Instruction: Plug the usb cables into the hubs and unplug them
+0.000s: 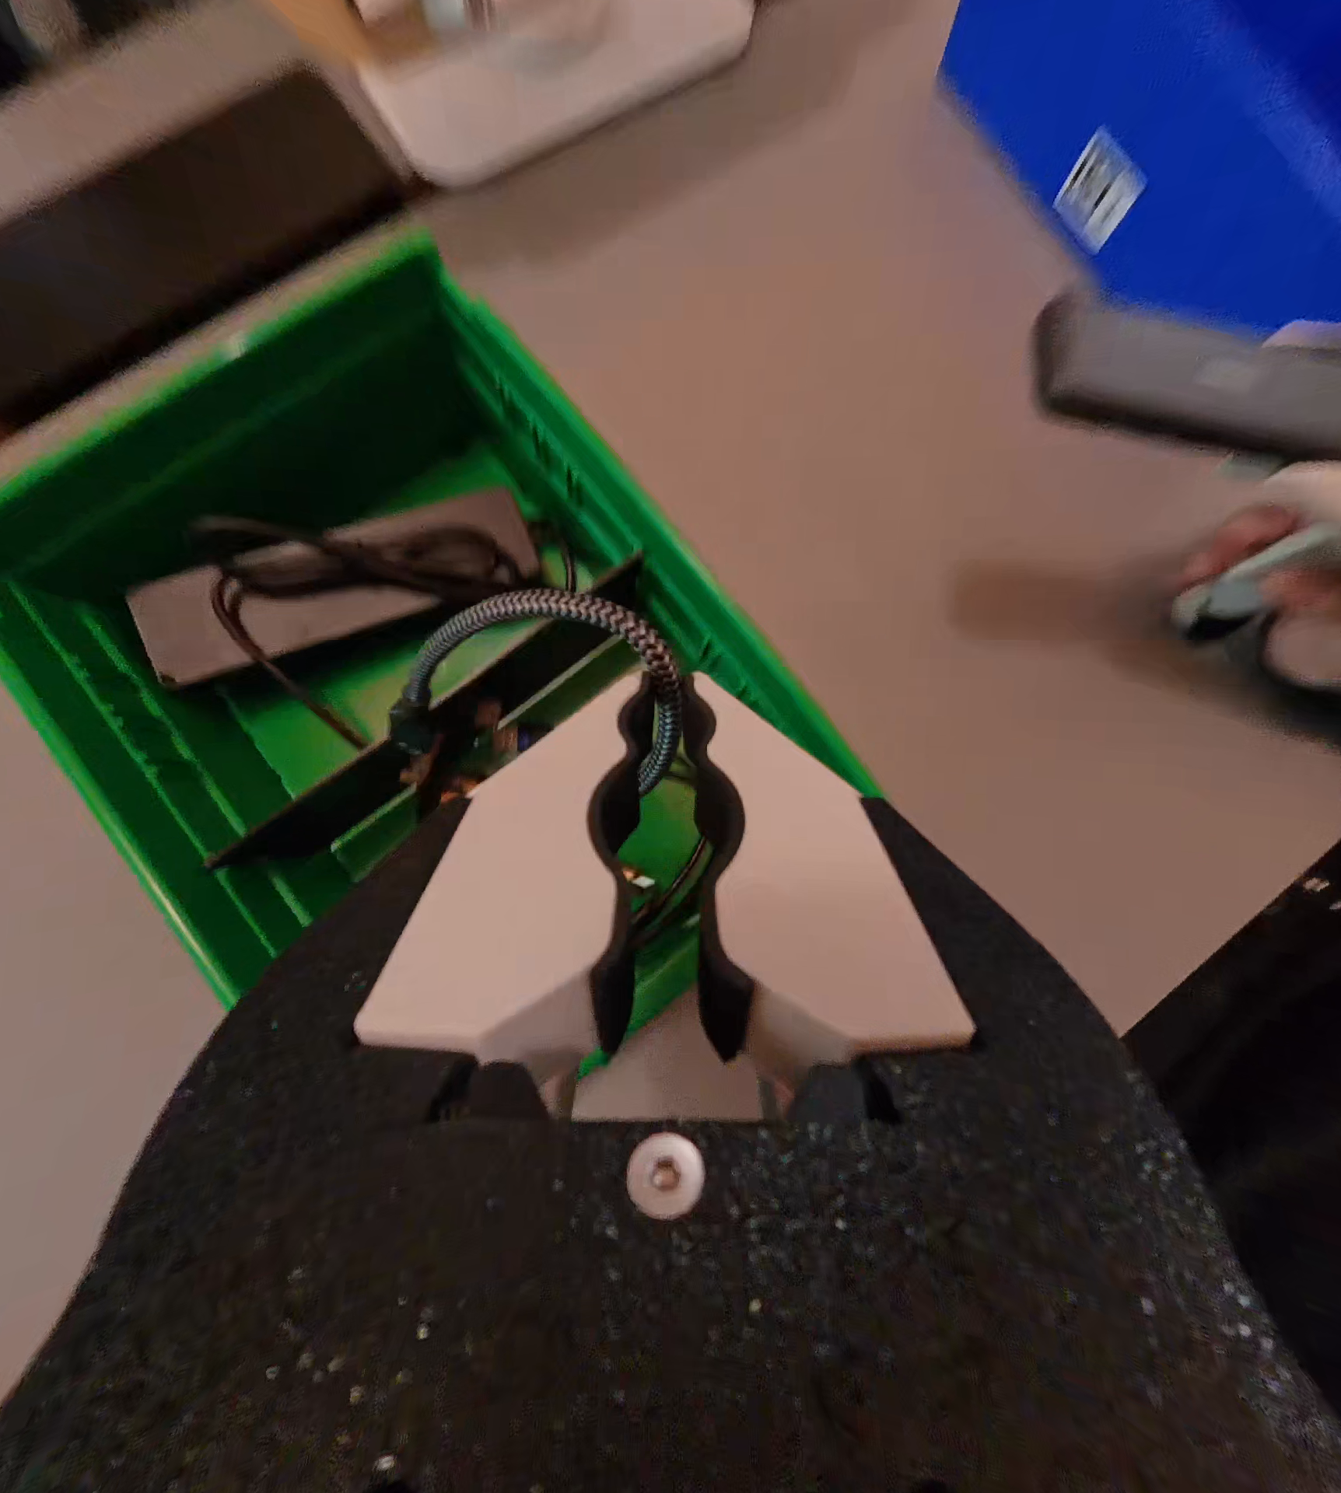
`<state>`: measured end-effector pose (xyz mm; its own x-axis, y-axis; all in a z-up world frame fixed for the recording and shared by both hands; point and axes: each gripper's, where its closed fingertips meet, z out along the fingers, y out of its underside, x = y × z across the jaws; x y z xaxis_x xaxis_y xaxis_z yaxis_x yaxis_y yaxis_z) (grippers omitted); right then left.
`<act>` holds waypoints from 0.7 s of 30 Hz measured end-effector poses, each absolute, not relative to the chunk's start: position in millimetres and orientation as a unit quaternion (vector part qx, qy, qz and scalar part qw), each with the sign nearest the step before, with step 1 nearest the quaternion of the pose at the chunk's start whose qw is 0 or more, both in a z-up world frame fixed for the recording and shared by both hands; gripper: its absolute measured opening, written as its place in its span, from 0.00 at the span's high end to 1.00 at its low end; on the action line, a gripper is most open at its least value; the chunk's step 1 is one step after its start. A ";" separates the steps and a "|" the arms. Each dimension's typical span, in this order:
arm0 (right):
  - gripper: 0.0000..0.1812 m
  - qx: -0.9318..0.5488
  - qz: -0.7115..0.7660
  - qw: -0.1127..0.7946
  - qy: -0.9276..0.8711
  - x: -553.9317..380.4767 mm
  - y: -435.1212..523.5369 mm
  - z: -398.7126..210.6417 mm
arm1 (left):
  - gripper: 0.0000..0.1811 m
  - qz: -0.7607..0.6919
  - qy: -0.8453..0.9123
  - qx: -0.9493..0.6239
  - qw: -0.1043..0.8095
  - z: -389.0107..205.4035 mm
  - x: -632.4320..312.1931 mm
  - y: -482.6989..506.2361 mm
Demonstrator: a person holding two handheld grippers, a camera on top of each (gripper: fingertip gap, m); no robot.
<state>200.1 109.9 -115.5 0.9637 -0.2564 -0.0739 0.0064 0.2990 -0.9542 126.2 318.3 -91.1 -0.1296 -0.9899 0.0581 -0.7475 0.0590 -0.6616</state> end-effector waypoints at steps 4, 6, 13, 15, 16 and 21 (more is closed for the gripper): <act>0.75 -0.584 -0.083 0.800 0.108 200.5 109.0 -114.9 | 0.98 -0.355 0.682 -0.585 0.258 -38.7 129.2 304.6; 0.75 -0.584 -0.083 0.800 0.108 200.9 109.0 -115.0 | 0.98 -0.375 0.703 -0.536 0.278 -20.2 129.6 285.8; 0.75 -0.522 -0.136 0.826 0.165 227.3 75.0 -91.9 | 0.98 -0.368 0.840 -0.264 0.298 -34.2 113.9 177.2; 0.75 -0.495 -0.153 0.836 0.179 234.2 59.4 -80.6 | 0.98 -0.318 0.885 -0.166 0.298 -70.2 100.8 144.4; 0.75 -0.487 -0.173 0.836 0.185 238.1 52.2 -76.5 | 0.98 -0.275 0.906 -0.126 0.297 -93.6 95.0 134.6; 0.75 -0.478 -0.236 0.829 0.168 243.2 34.3 -62.8 | 0.98 -0.104 0.953 0.009 0.285 -192.6 74.7 120.4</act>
